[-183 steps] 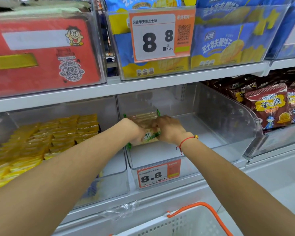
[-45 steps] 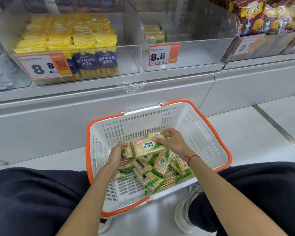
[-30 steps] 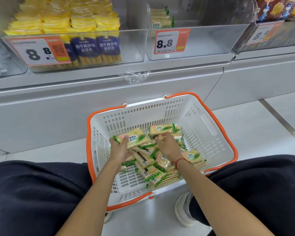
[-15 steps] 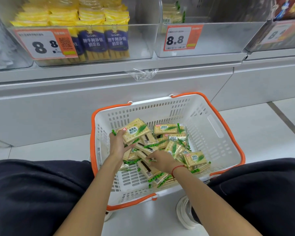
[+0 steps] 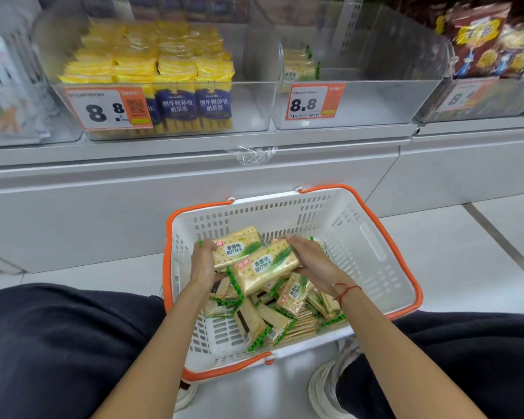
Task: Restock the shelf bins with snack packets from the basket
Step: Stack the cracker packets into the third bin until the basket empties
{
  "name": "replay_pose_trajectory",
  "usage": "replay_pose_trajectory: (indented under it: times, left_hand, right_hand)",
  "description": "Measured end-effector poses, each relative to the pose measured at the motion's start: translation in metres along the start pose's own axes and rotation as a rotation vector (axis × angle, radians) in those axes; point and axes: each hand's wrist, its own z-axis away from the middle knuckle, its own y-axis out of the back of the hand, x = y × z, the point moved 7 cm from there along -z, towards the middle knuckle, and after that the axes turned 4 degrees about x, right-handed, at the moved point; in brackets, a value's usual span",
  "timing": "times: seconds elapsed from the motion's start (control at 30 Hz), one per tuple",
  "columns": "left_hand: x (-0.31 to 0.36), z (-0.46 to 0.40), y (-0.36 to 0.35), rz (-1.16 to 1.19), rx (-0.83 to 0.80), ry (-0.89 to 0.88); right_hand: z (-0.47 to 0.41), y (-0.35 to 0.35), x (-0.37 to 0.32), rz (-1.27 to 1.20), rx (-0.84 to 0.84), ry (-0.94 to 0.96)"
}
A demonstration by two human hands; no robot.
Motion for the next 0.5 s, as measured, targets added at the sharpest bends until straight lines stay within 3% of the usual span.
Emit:
replay_pose_trajectory:
  times: [0.17,0.37,0.5]
  left_hand:
    - [-0.008,0.004,-0.010,-0.003,-0.094,0.084]
    - [-0.018,0.003,-0.014,-0.014,-0.113,0.070]
    - [-0.025,0.001,-0.022,-0.039,-0.133,0.102]
  right_hand:
    - [0.004,0.001,-0.025,0.025,0.293,0.219]
    - [-0.006,-0.012,0.000,-0.248,0.354,-0.018]
    - [-0.008,-0.014,0.004,-0.295,0.464,-0.001]
